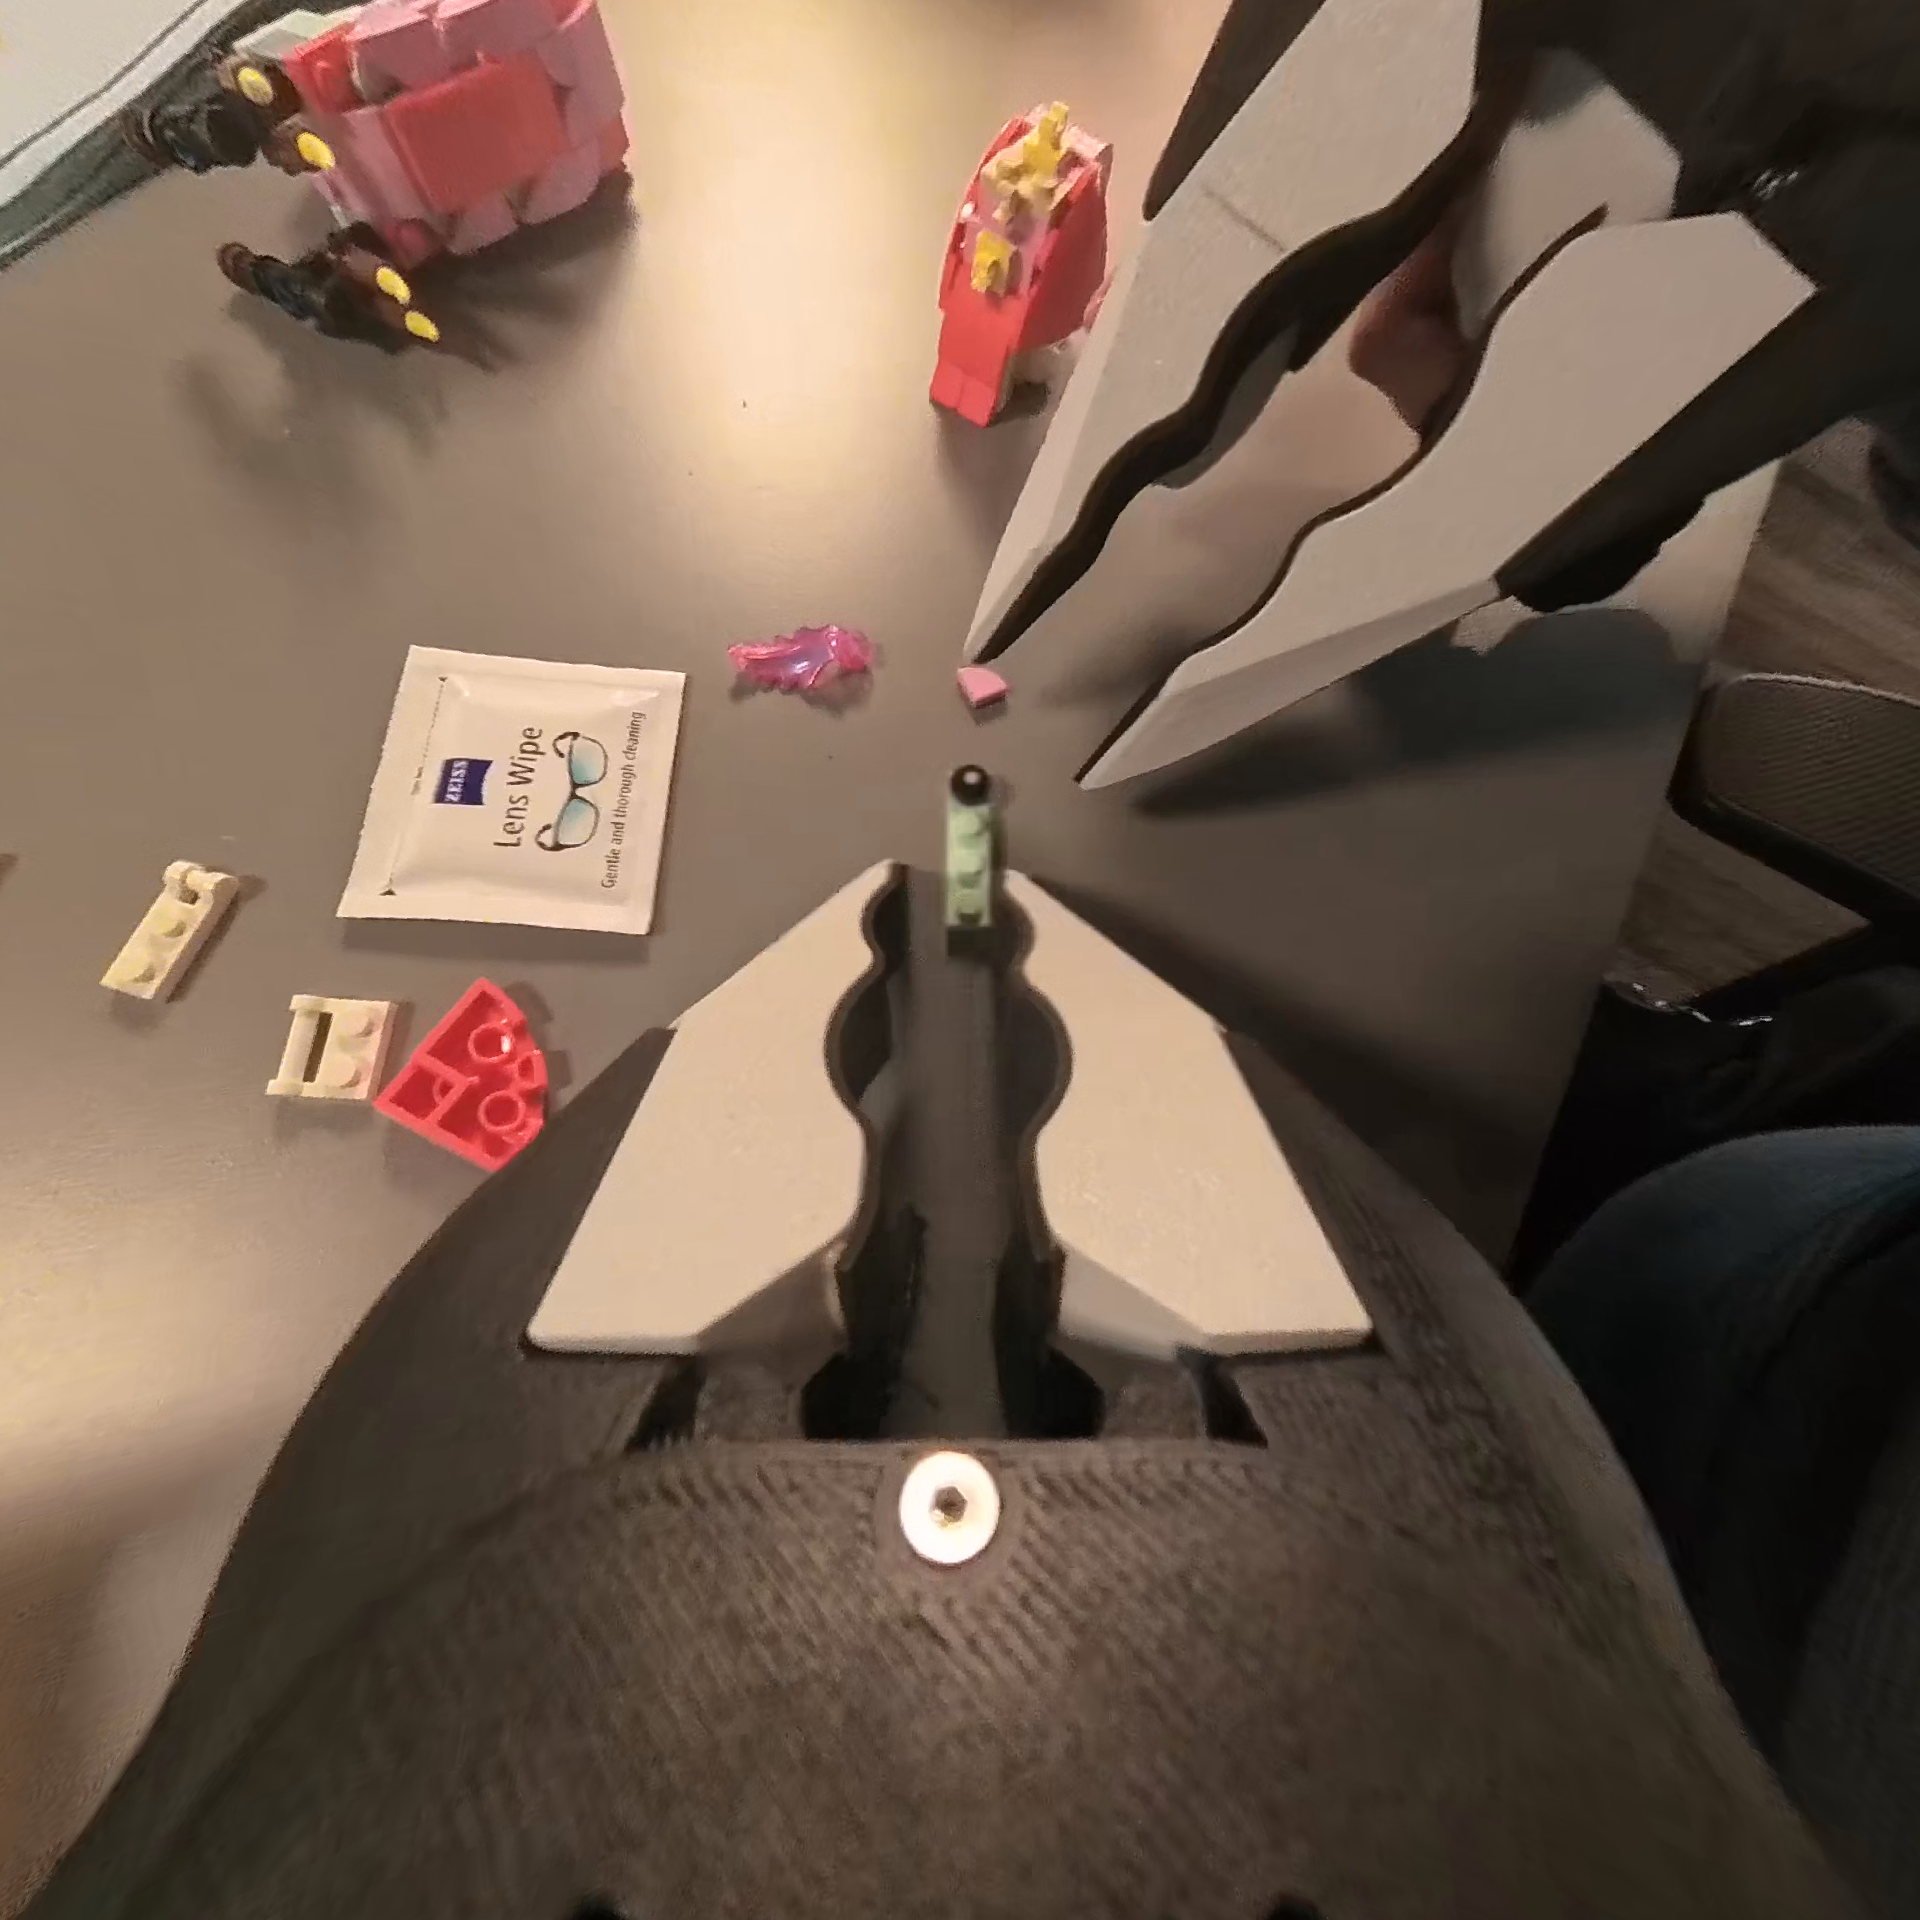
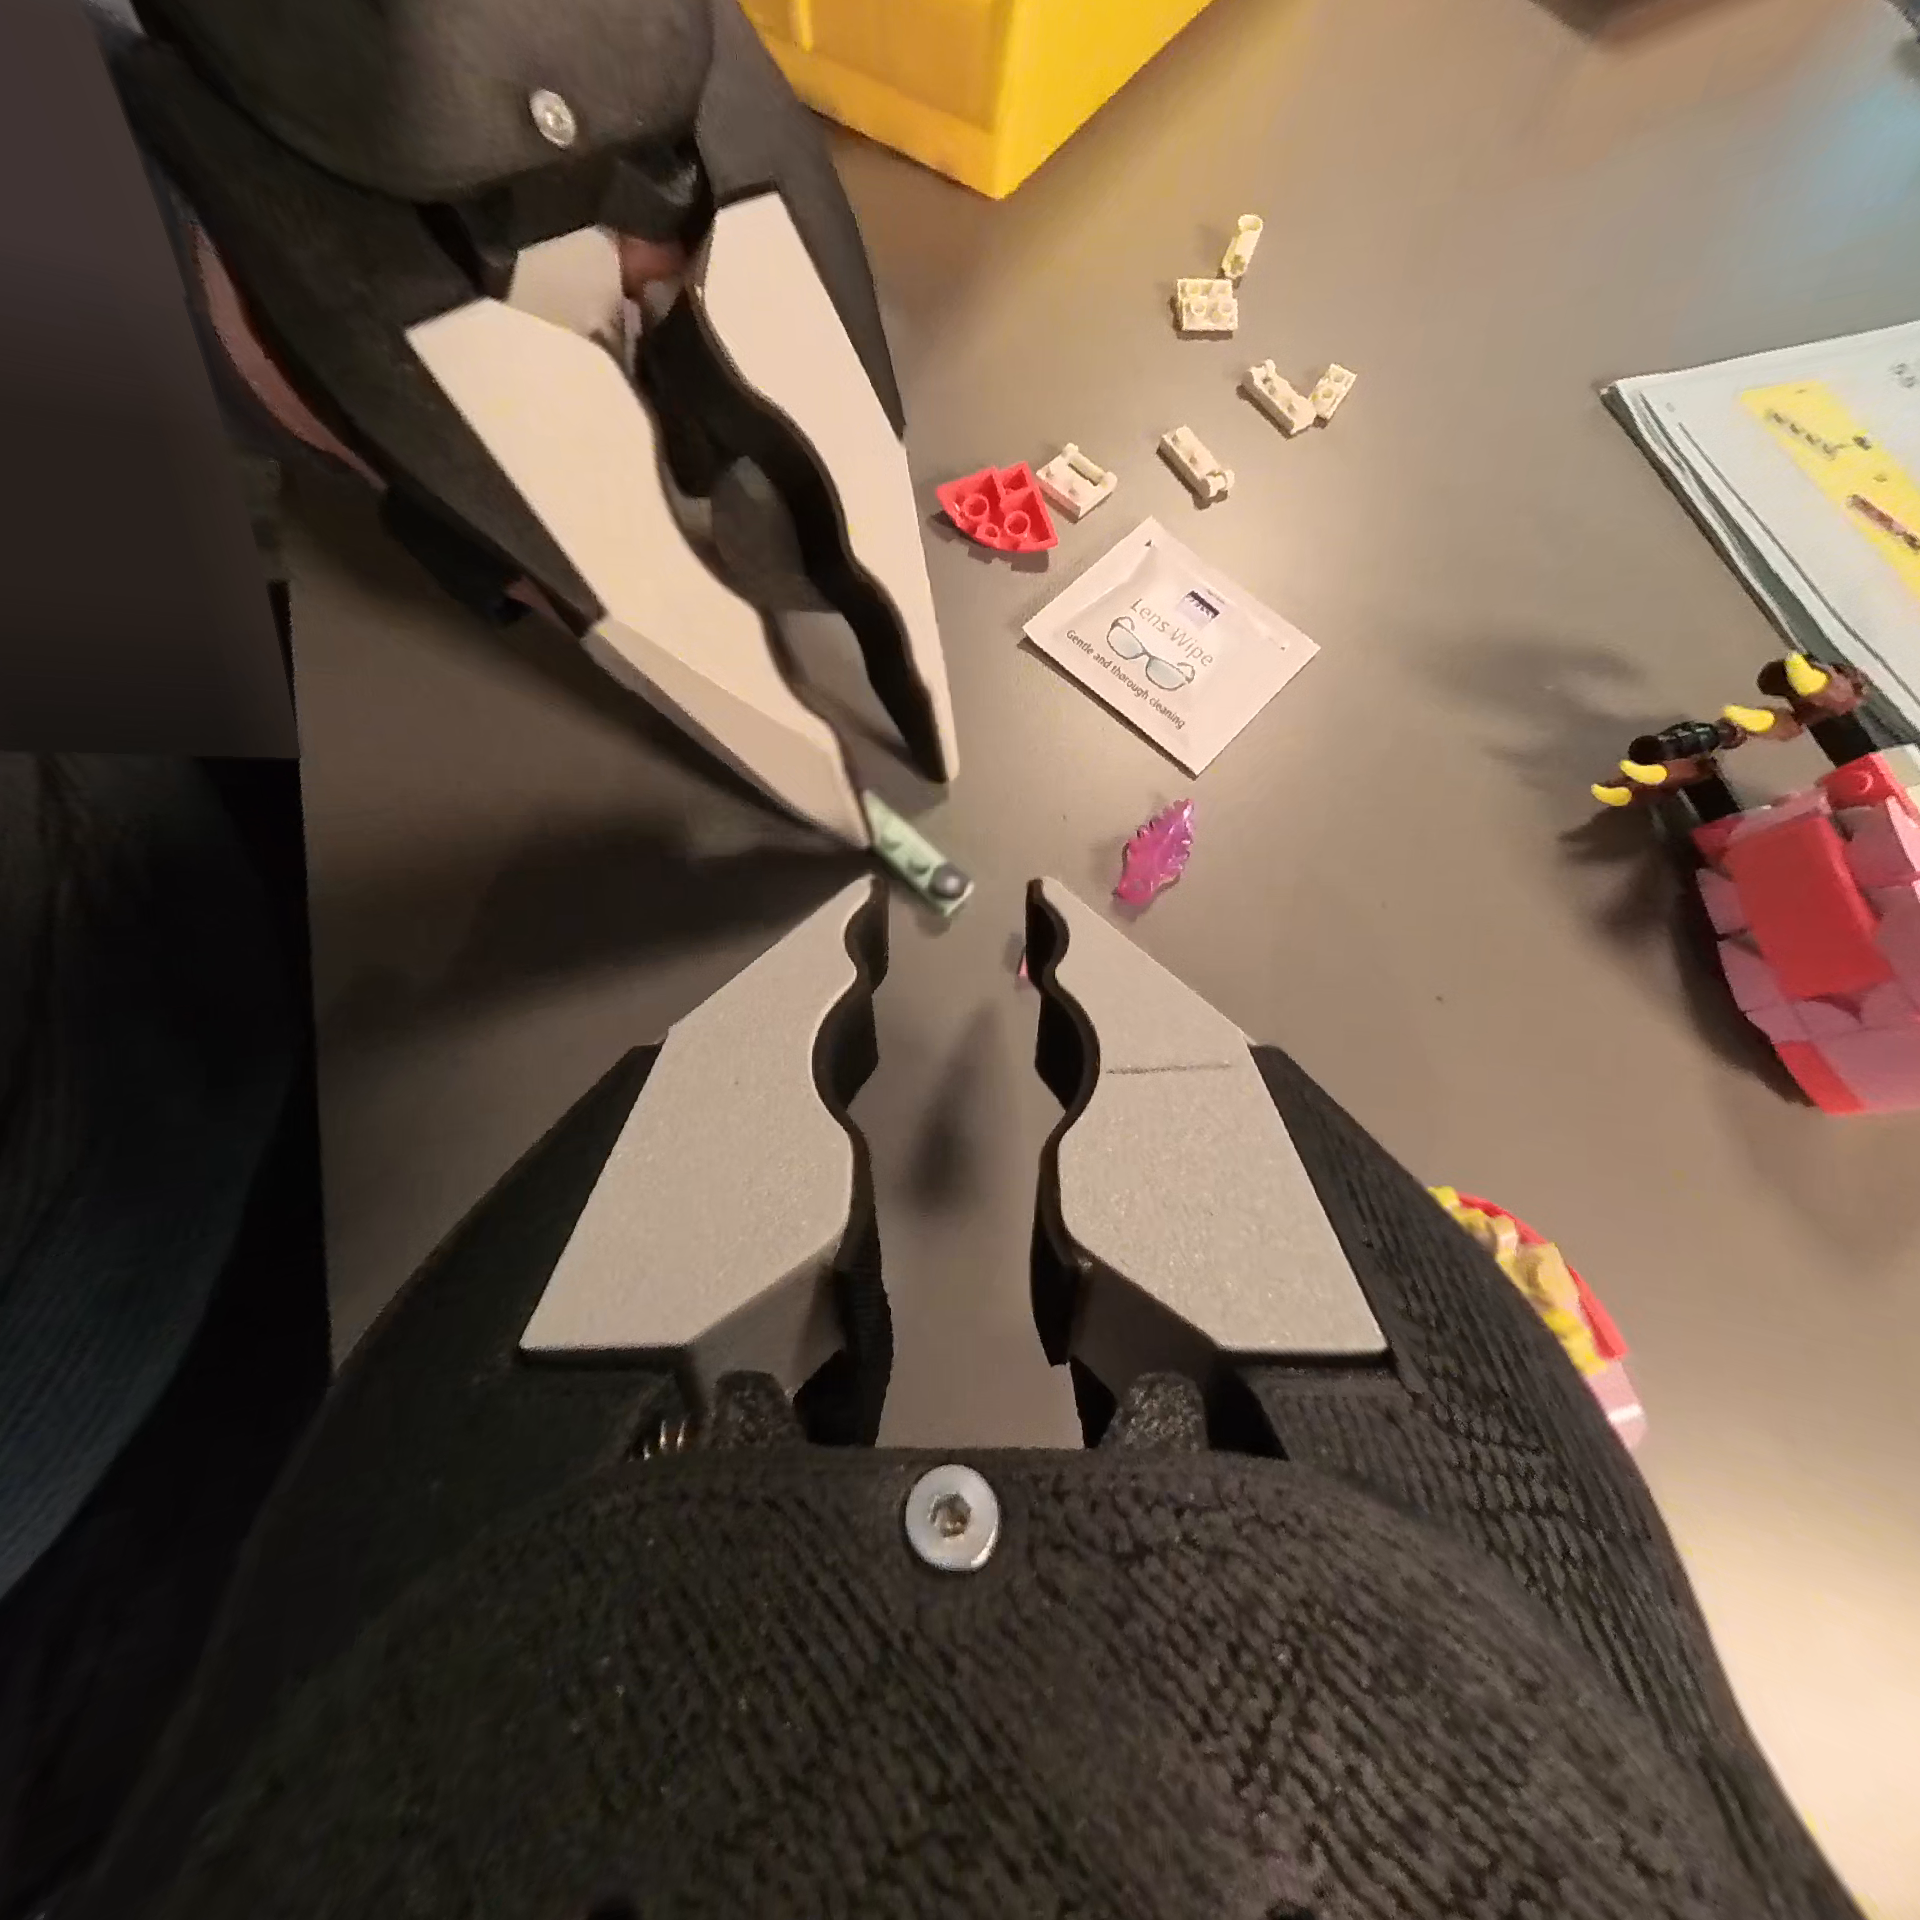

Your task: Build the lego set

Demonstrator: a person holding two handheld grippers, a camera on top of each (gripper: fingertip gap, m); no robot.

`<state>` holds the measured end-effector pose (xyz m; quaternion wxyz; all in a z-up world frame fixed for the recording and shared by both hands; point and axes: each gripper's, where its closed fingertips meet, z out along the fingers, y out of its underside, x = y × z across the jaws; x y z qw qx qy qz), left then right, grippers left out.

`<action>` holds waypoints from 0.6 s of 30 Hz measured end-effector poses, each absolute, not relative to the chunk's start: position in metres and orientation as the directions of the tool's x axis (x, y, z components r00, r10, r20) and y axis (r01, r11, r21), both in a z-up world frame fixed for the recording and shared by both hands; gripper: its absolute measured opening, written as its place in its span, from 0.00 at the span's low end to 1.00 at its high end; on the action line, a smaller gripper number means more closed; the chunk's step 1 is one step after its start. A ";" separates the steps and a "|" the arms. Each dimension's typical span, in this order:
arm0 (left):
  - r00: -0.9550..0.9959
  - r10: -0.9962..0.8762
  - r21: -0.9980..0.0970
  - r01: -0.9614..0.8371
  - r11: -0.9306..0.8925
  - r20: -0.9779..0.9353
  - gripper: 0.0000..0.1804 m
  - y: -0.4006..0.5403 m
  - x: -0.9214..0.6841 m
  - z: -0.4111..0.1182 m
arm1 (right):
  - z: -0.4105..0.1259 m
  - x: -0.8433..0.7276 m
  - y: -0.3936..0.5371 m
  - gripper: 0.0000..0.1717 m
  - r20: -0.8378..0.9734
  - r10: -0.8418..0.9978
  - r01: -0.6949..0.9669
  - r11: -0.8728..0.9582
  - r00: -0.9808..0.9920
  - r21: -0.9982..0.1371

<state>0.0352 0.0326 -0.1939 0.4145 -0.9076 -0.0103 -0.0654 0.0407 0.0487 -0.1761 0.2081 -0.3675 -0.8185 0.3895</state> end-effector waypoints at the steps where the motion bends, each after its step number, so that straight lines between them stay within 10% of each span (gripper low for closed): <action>1: 0.988 -0.035 -0.752 0.089 -0.653 0.147 0.14 0.033 0.038 -0.193 | -0.177 0.042 0.049 0.15 0.045 0.765 0.446 0.421 -0.643 -0.790; 18: 0.970 -0.101 -0.738 0.097 -0.668 0.219 0.14 0.021 0.059 -0.191 | -0.191 0.055 0.034 0.08 -0.047 0.725 0.500 0.425 -0.687 -0.755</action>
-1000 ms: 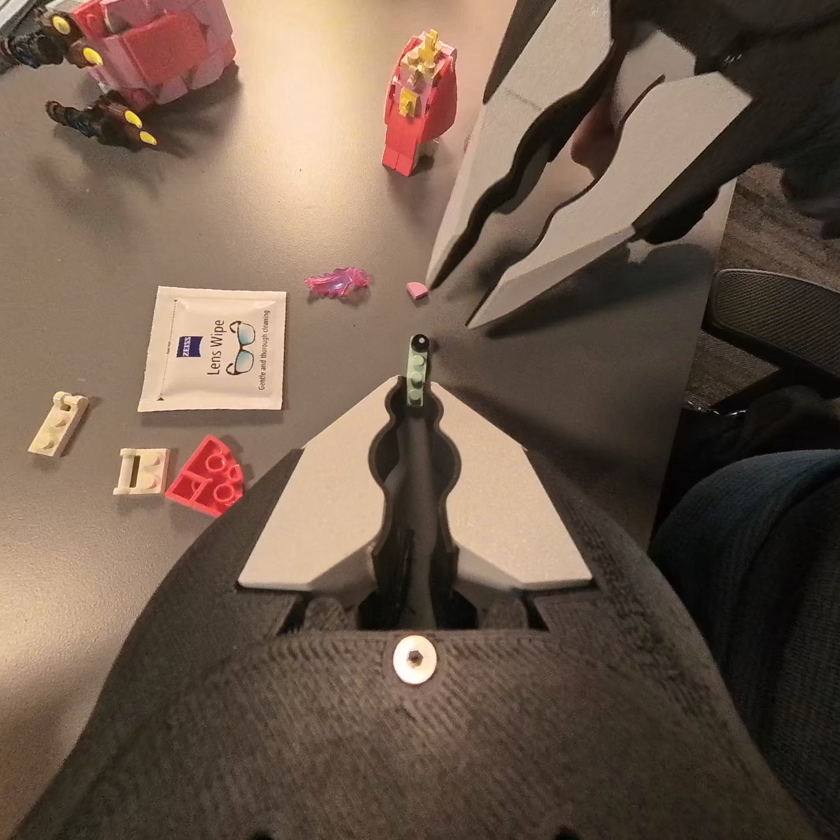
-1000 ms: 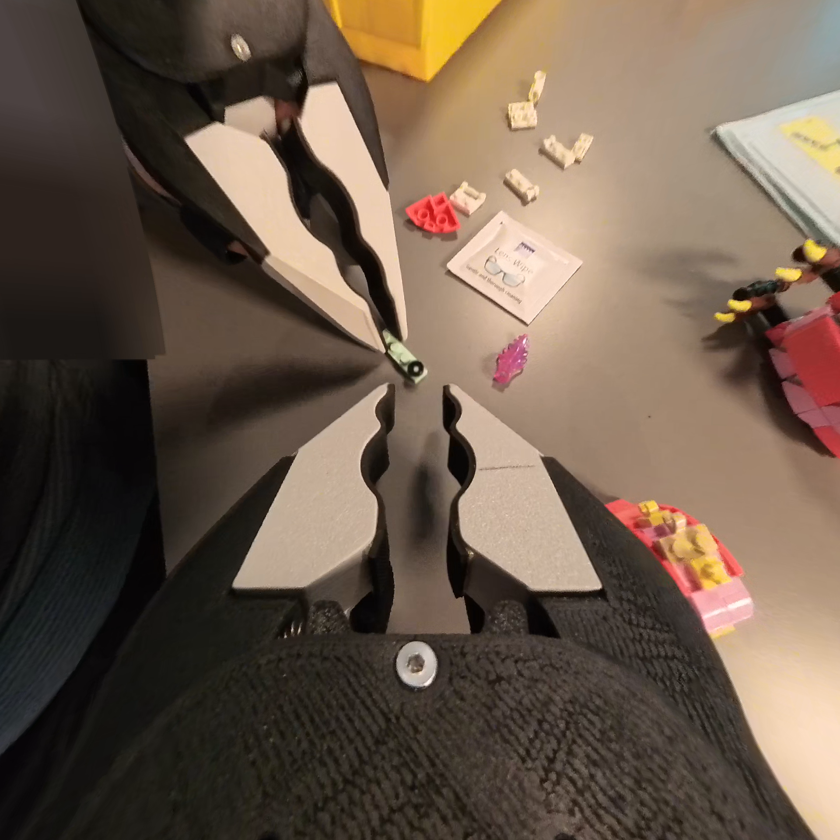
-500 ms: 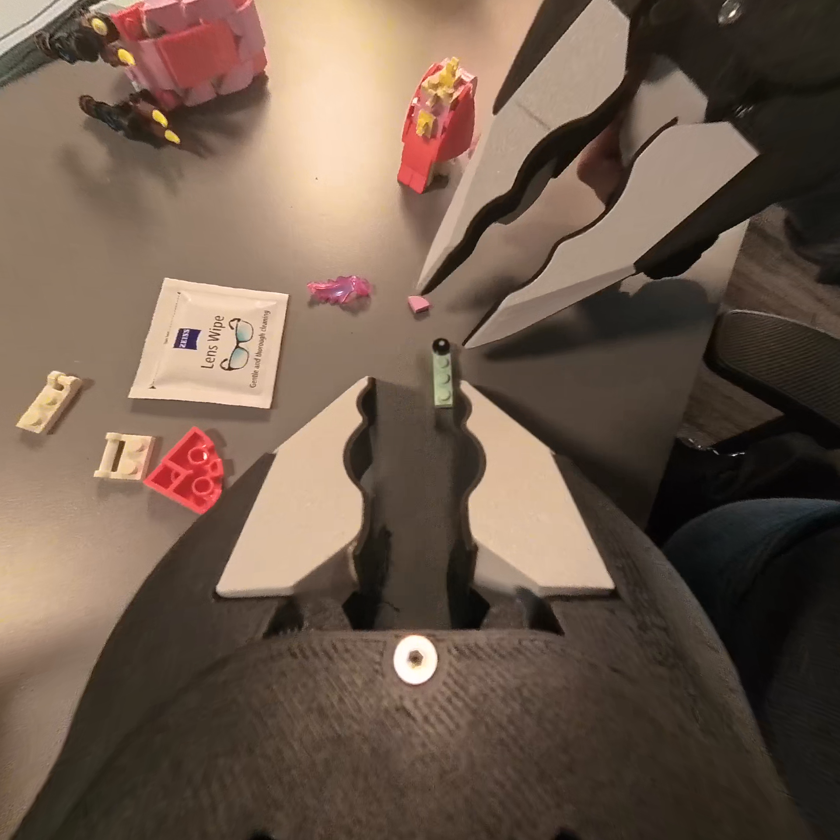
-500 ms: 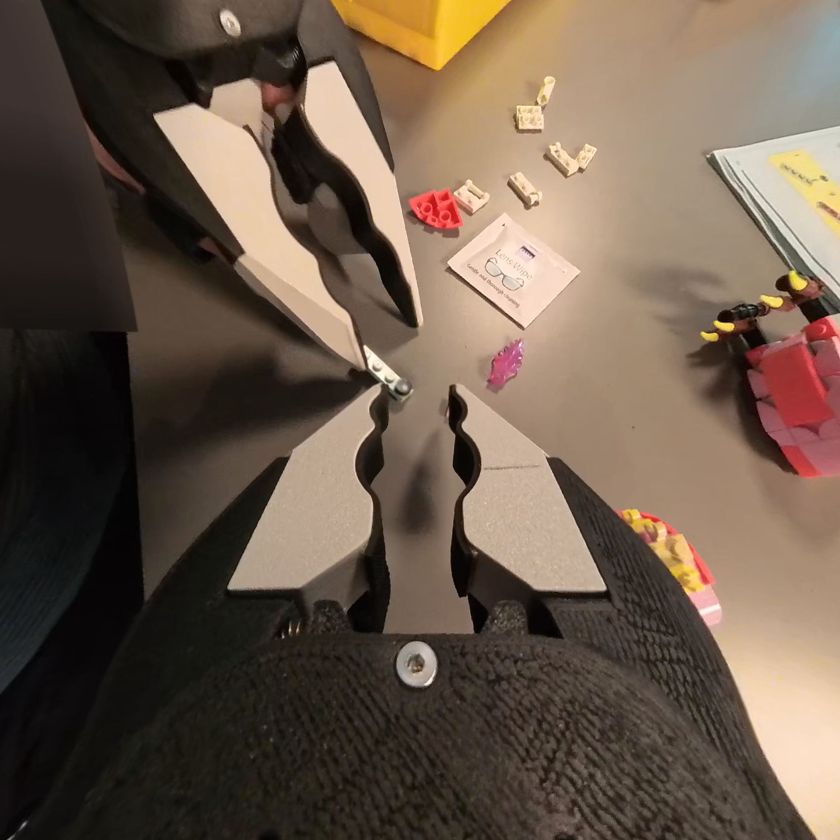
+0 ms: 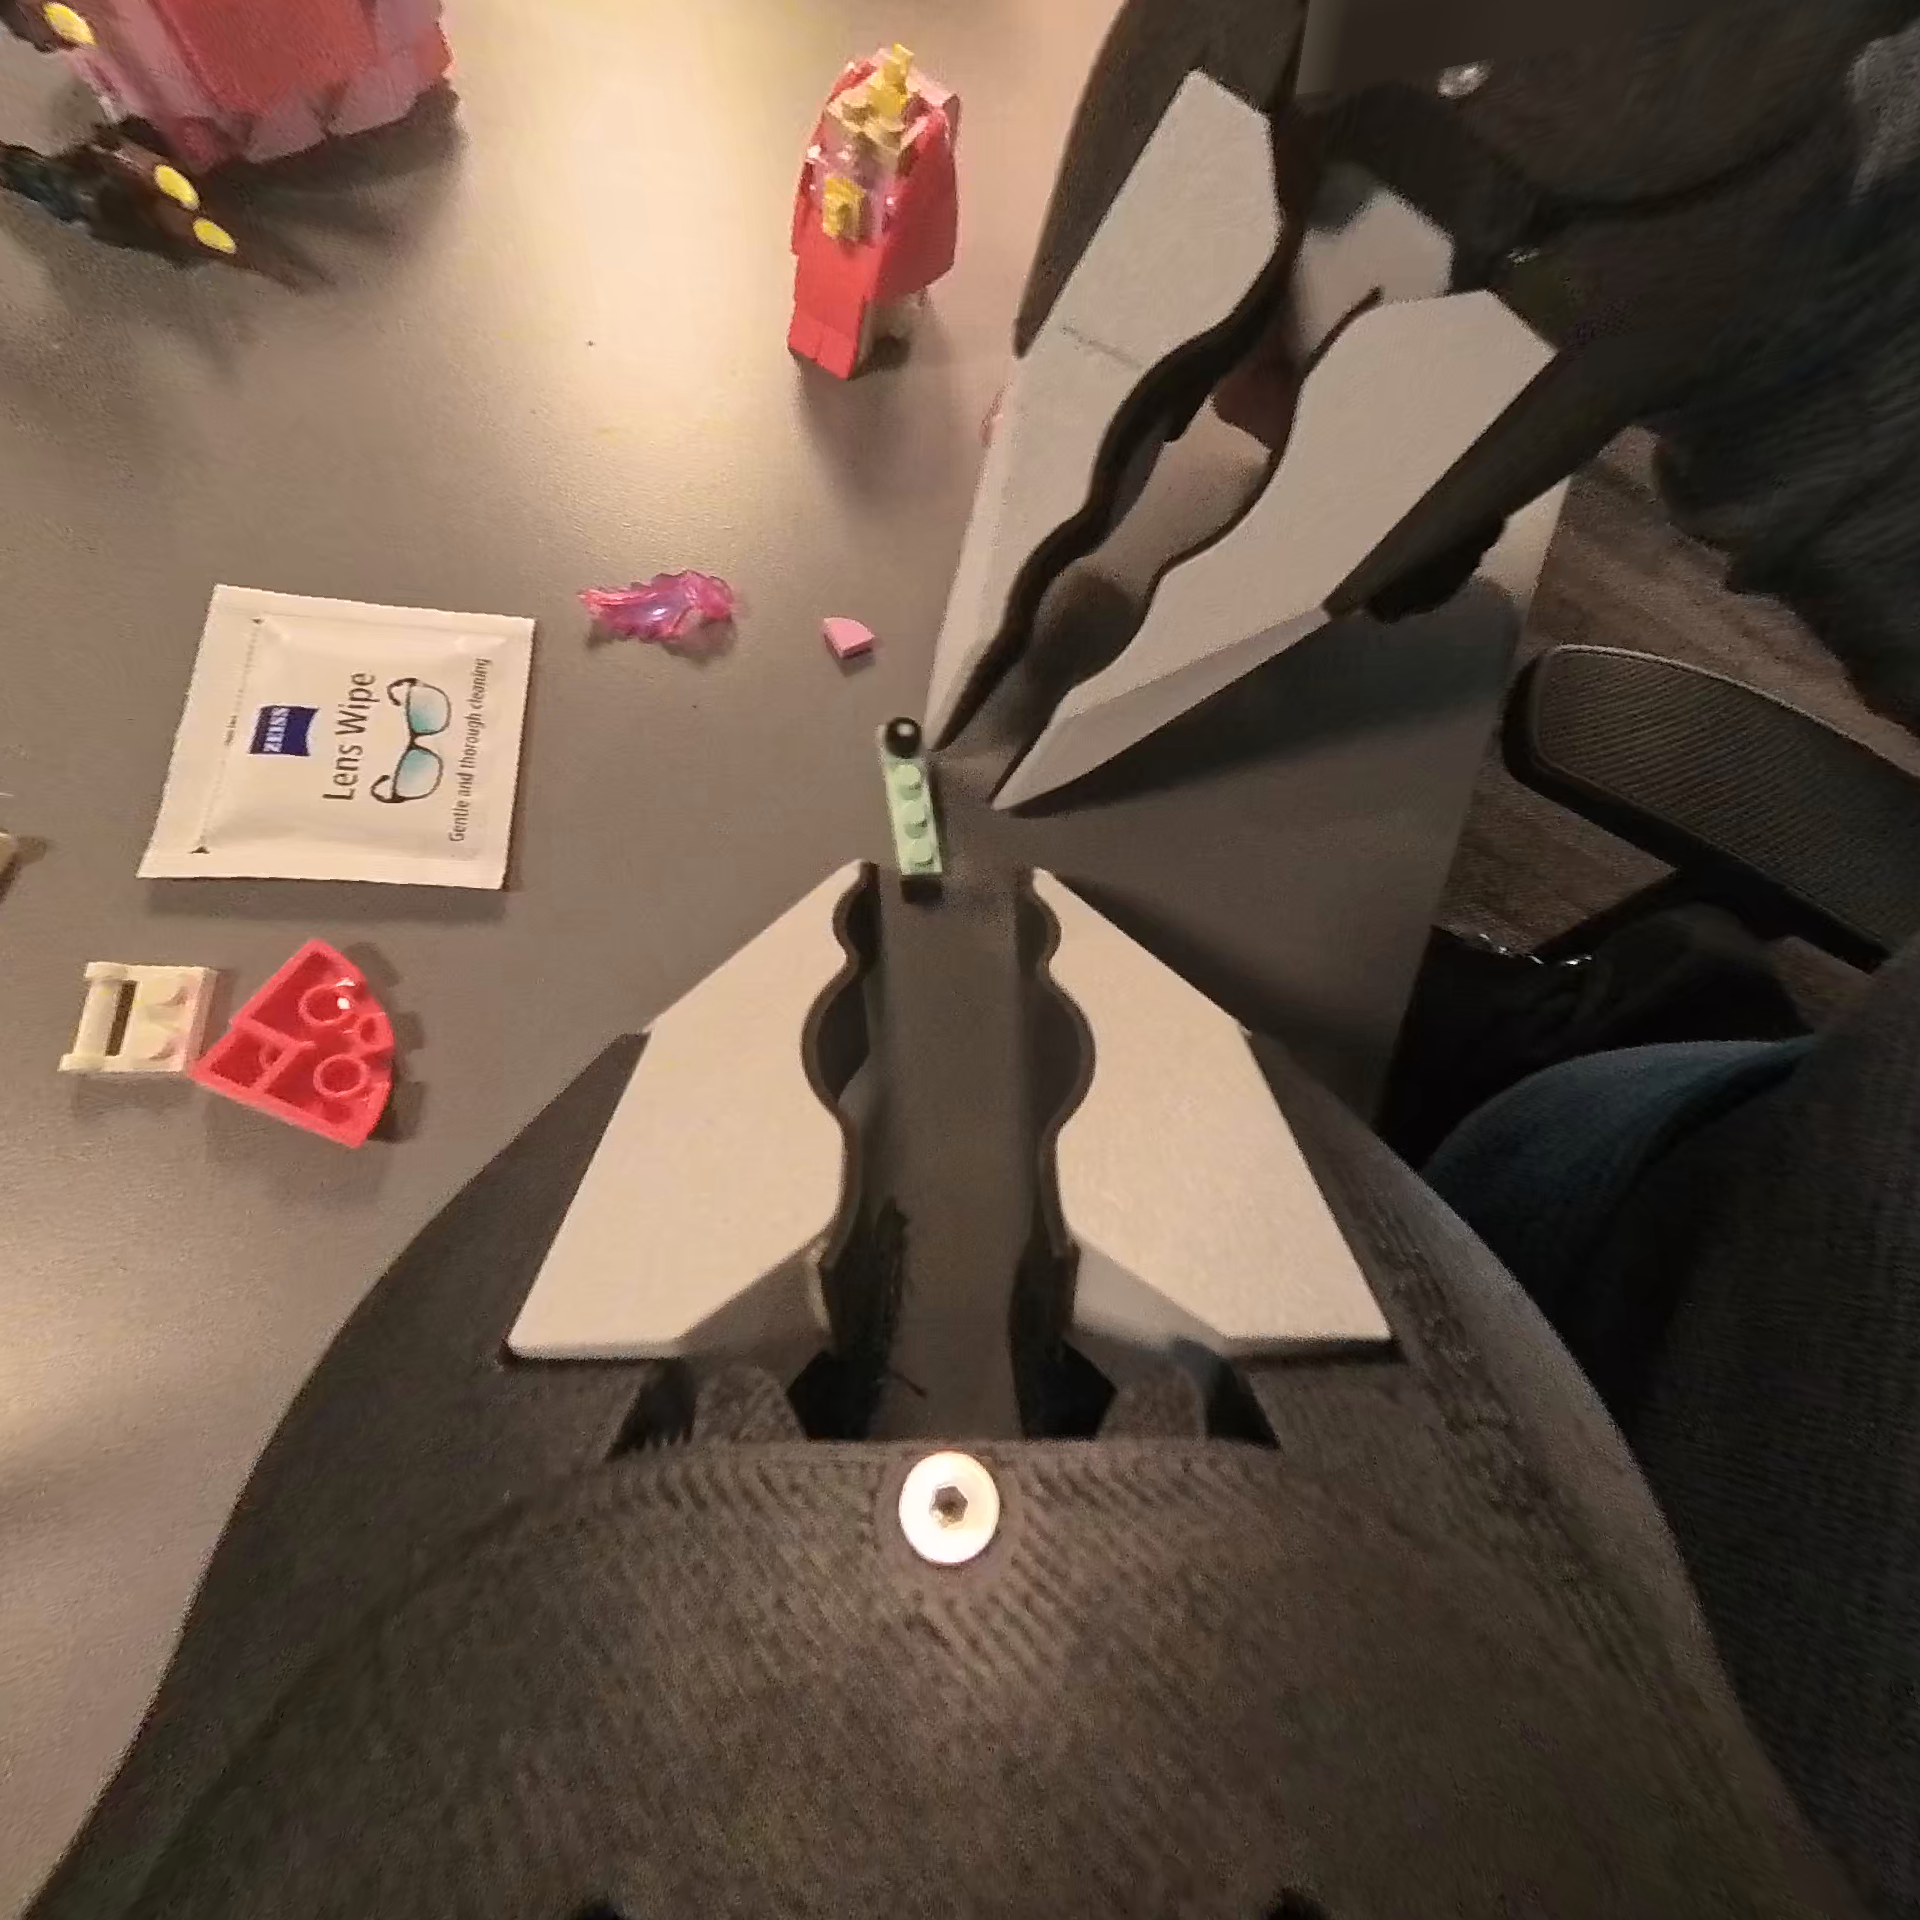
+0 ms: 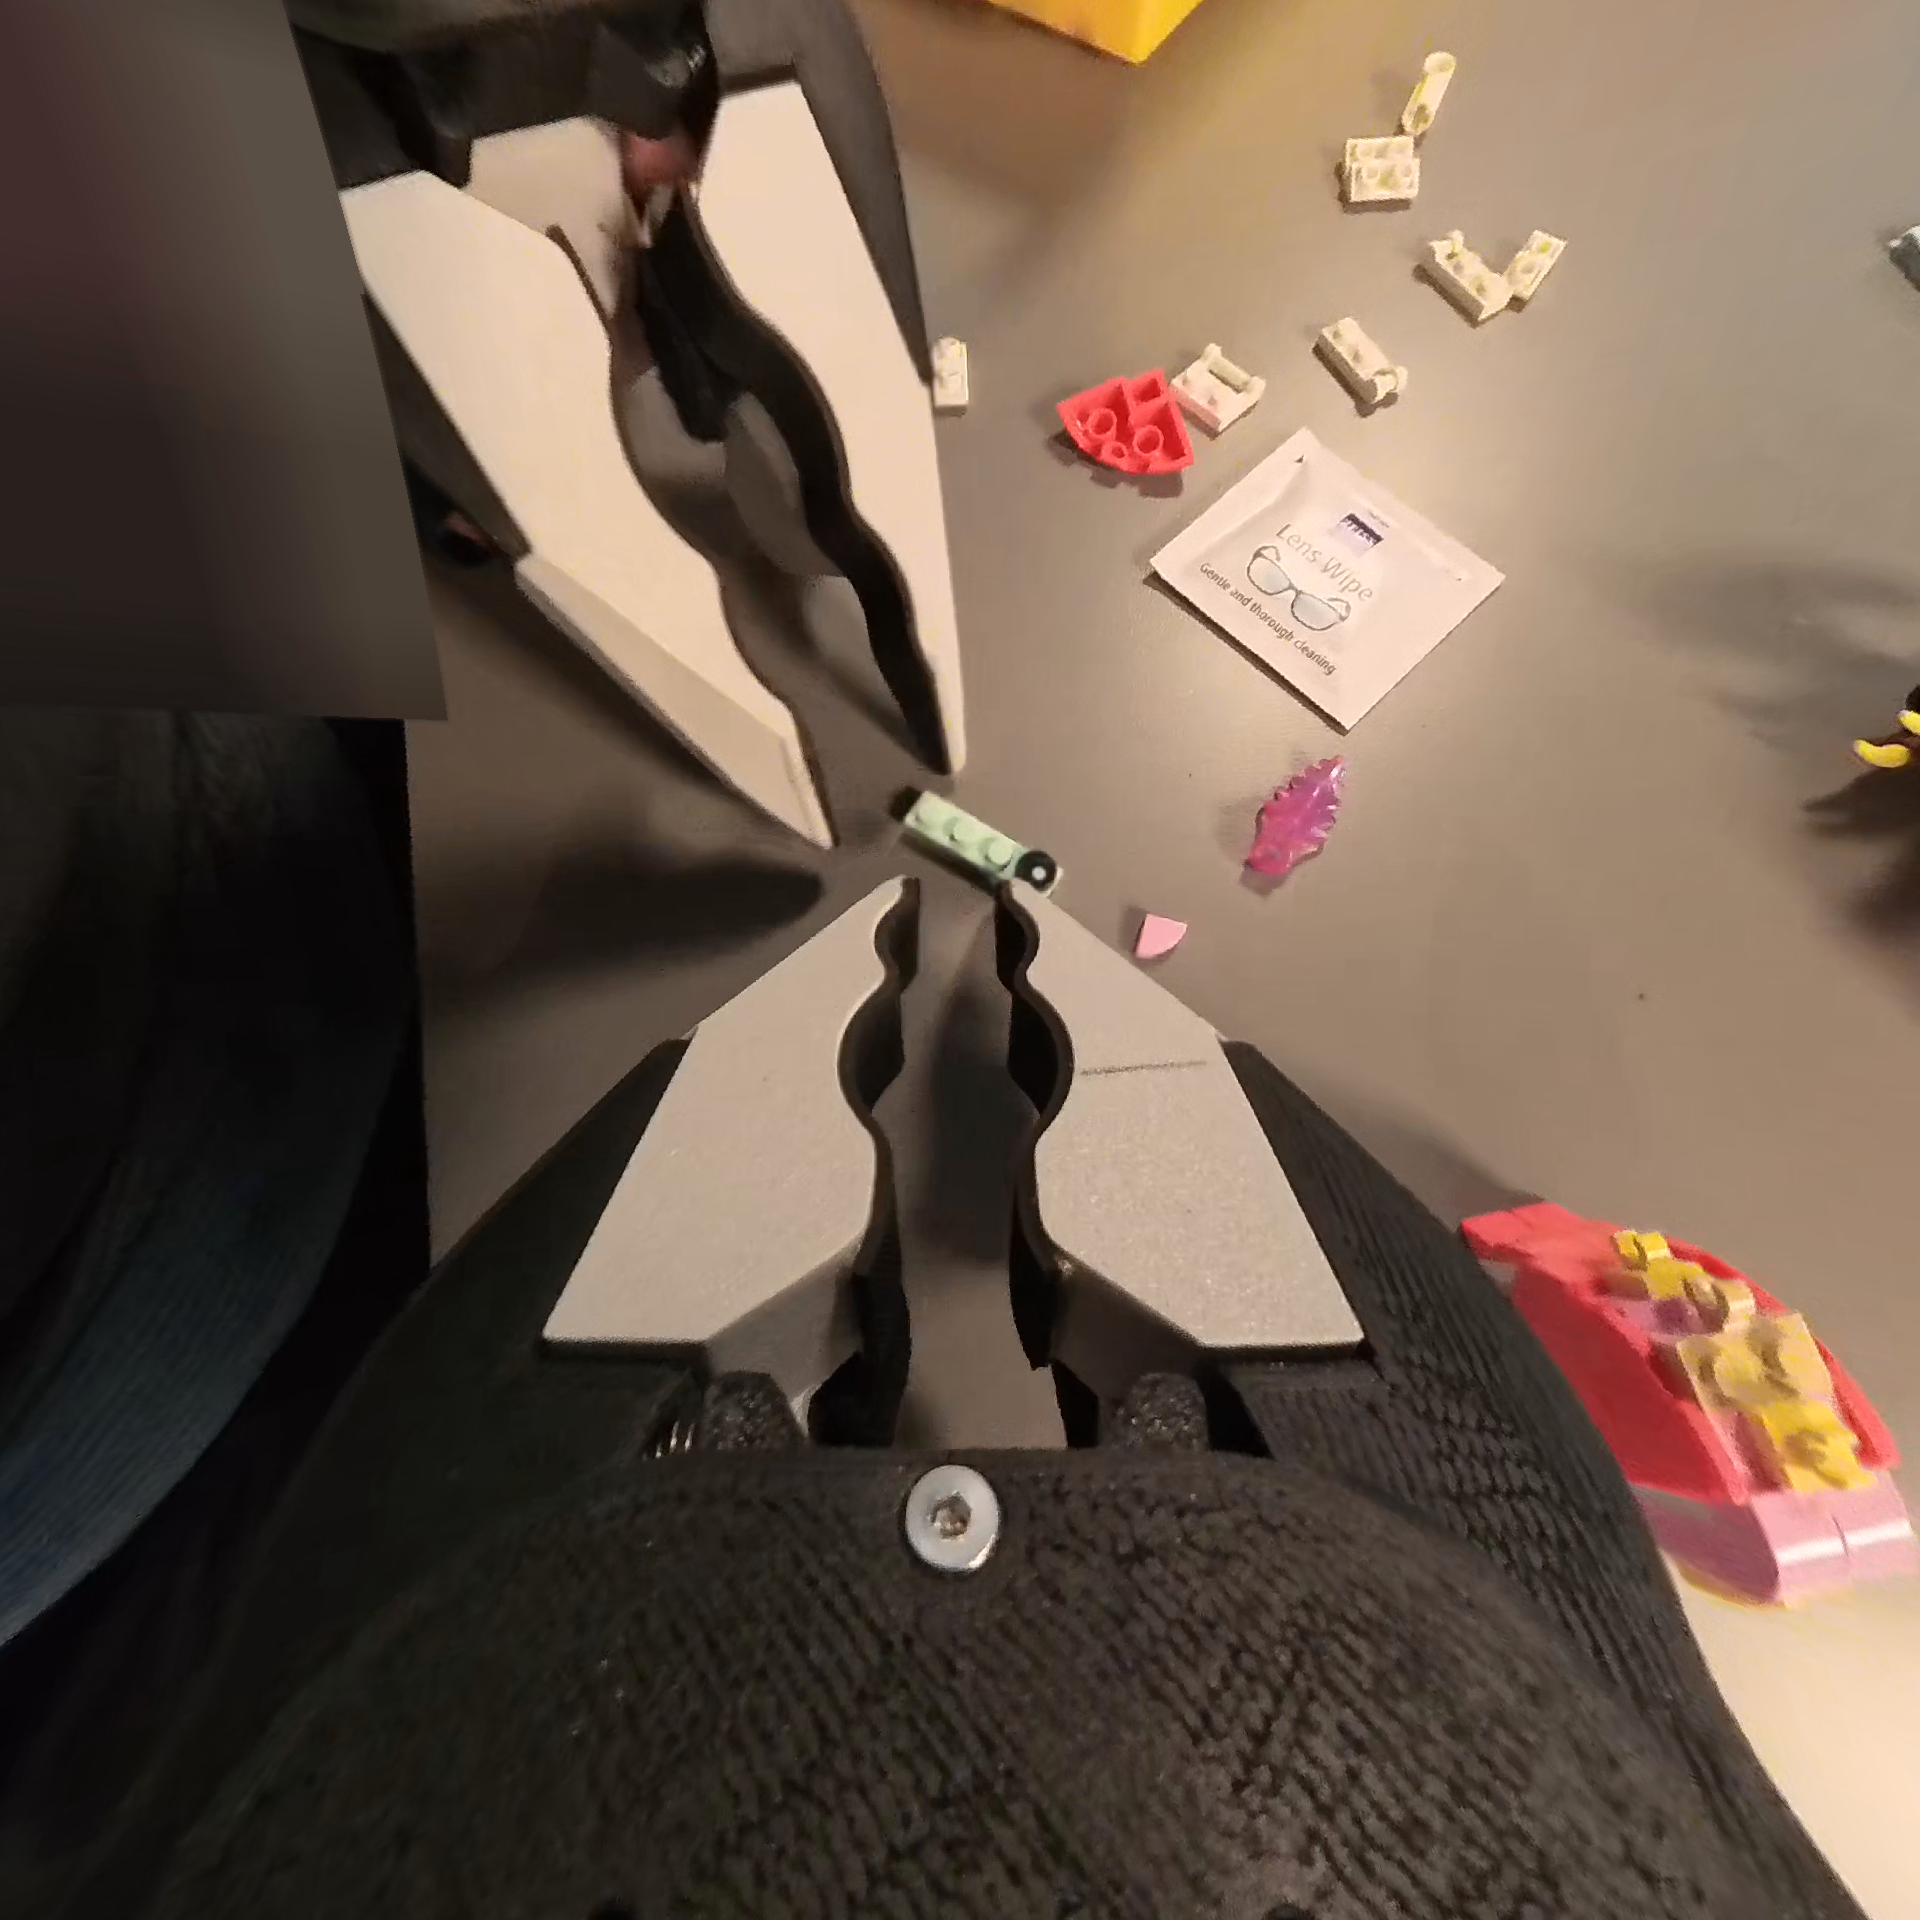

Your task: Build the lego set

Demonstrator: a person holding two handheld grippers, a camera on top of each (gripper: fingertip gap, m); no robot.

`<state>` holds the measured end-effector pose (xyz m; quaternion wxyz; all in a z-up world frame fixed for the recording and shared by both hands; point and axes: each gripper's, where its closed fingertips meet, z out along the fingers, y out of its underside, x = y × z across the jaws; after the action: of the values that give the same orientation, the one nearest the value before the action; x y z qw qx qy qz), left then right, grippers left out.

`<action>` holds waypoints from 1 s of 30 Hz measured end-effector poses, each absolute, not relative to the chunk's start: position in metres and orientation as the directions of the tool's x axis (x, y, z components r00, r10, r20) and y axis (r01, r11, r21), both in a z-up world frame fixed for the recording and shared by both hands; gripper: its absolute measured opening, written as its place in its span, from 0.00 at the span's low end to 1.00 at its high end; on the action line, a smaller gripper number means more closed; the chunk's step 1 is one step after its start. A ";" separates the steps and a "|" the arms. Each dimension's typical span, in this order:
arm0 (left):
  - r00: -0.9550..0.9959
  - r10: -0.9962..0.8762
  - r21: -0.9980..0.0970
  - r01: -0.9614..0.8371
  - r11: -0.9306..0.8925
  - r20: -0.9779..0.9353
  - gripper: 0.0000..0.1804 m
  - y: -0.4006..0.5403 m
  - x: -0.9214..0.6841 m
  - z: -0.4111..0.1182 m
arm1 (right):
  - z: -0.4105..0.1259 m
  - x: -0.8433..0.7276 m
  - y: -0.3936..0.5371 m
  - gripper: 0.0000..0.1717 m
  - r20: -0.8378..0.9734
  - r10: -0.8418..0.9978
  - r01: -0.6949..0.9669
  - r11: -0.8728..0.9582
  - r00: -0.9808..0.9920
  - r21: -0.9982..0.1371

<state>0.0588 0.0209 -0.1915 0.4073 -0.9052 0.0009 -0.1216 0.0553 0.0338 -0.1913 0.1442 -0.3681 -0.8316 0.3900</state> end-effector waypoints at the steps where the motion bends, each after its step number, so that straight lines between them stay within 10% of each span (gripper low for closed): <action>1: 0.969 -0.108 -0.737 0.096 -0.669 0.224 0.14 0.020 0.061 -0.191 | -0.192 0.053 0.033 0.09 -0.049 0.725 0.500 0.422 -0.686 -0.756; 30: 0.950 -0.160 -0.751 0.101 -0.652 0.267 0.12 0.008 0.051 -0.188 | -0.194 0.034 0.067 0.03 0.021 0.824 0.549 0.397 -0.566 -0.736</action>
<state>0.0509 0.0076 -0.1881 0.4165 -0.8954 0.0165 -0.1567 0.0343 0.0671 -0.1937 0.1958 -0.4226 -0.8124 0.3509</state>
